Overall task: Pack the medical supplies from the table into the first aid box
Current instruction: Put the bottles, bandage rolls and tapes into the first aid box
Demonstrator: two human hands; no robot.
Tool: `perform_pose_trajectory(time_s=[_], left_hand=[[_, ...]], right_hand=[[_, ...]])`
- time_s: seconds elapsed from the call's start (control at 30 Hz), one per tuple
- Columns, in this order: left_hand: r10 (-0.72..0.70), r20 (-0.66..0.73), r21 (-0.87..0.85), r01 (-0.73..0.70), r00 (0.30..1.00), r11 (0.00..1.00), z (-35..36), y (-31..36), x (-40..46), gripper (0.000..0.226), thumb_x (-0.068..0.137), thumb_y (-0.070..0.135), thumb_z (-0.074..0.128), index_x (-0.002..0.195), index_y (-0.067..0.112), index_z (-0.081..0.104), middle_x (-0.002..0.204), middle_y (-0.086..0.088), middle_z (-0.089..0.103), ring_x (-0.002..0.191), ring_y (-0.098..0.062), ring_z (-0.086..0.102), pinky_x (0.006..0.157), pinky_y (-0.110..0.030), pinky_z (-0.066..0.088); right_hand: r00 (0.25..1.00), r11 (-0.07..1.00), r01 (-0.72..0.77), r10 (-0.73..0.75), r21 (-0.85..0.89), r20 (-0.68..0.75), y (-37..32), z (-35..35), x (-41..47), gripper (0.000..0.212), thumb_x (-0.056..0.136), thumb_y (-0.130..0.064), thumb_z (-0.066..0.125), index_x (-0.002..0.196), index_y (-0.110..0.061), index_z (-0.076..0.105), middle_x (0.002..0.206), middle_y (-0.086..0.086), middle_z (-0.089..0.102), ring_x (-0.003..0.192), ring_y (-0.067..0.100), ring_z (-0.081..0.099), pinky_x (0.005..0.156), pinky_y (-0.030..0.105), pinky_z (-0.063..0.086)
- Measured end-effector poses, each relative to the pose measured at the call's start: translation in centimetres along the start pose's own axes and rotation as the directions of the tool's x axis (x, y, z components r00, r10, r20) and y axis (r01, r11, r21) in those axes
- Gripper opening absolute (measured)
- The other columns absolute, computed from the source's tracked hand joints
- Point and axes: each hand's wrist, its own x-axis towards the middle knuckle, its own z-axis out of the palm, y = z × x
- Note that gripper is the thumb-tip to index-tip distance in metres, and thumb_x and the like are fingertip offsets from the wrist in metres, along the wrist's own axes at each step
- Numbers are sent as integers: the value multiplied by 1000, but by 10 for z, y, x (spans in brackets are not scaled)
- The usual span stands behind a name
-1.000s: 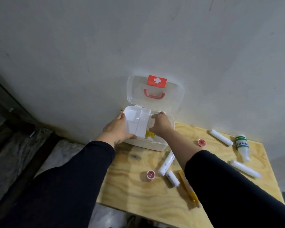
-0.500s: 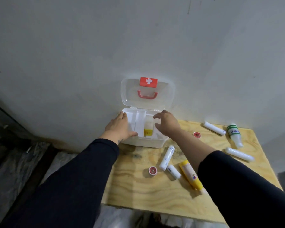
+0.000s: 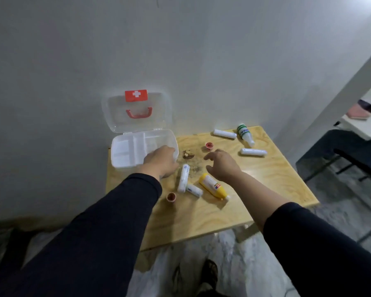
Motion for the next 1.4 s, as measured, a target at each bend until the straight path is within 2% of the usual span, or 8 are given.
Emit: perform_pose_trajectory(time_s=[0.17, 0.37, 0.53, 0.8, 0.97, 1.13, 1.27, 1.4], left_hand=[[6, 19, 29, -6, 1000, 1000, 20, 3, 0, 40, 89, 25, 51, 127, 14, 51, 132, -8, 54, 111, -32, 57, 90, -44, 49], [8, -6, 64, -7, 1000, 998, 32, 1, 3, 49, 92, 25, 53, 139, 14, 43, 142, -7, 46, 124, -30, 50, 101, -43, 44], [16, -31, 38, -14, 999, 999, 35, 1, 3, 47, 93, 25, 53, 138, 13, 42, 142, -8, 47, 124, -31, 49, 99, -44, 45], [6, -20, 18, -5, 1000, 1000, 28, -2, 2, 43, 99, 25, 44, 140, 13, 43, 144, -7, 46, 126, -29, 49, 101, -43, 45], [-9, -28, -3, 8, 1000, 1000, 20, -15, 1, 45, 99, 30, 43, 141, 14, 42, 142, -6, 47, 125, -28, 50, 99, -42, 45], [-107, -118, -53, 102, 987, 993, 8, -42, -1, 46, 99, 38, 43, 140, 18, 41, 141, -4, 46, 124, -32, 50, 96, -45, 45], [-216, -102, -32, 214, 971, 976, 2, -60, 6, 46, 97, 45, 45, 128, 11, 47, 133, -8, 48, 118, -34, 51, 89, -43, 43], [-265, -26, -40, 263, 964, 964, 4, -69, 9, 60, 100, 44, 37, 149, 12, 25, 157, -5, 26, 137, -31, 37, 106, -44, 36]], right_hand=[[978, 983, -182, 179, 19, 111, 37, 19, -21, 43, 85, -22, 66, 127, -14, 56, 128, 11, 60, 118, 25, 55, 93, 34, 46], [951, 952, -286, 268, 113, 152, 58, 54, -40, 51, 81, -25, 68, 125, -11, 47, 116, 16, 63, 106, 32, 59, 81, 38, 49], [956, 932, -292, 281, 214, 81, 65, 53, -37, 45, 76, -21, 73, 116, -14, 55, 110, 15, 66, 98, 32, 62, 74, 34, 49], [974, 948, -113, 164, 296, -153, 52, 10, -10, 23, 80, -10, 67, 103, -8, 72, 103, 13, 73, 96, 27, 65, 72, 24, 44], [975, 976, 33, 15, 214, -222, 21, -12, 7, 26, 86, -13, 59, 110, -11, 70, 108, 11, 73, 99, 28, 66, 82, 33, 51], [940, 947, 167, -68, 275, -335, -23, -46, 31, 27, 88, -15, 61, 115, -12, 66, 107, 9, 71, 94, 24, 66, 78, 39, 57], [930, 921, 222, -101, 319, -353, -61, -60, 57, 30, 89, -18, 61, 119, -15, 64, 112, 7, 70, 98, 22, 64, 81, 32, 52], [944, 908, 233, -125, 348, -307, -88, -48, 80, 31, 88, -15, 59, 118, -12, 64, 113, 9, 70, 102, 25, 63, 82, 31, 48]])
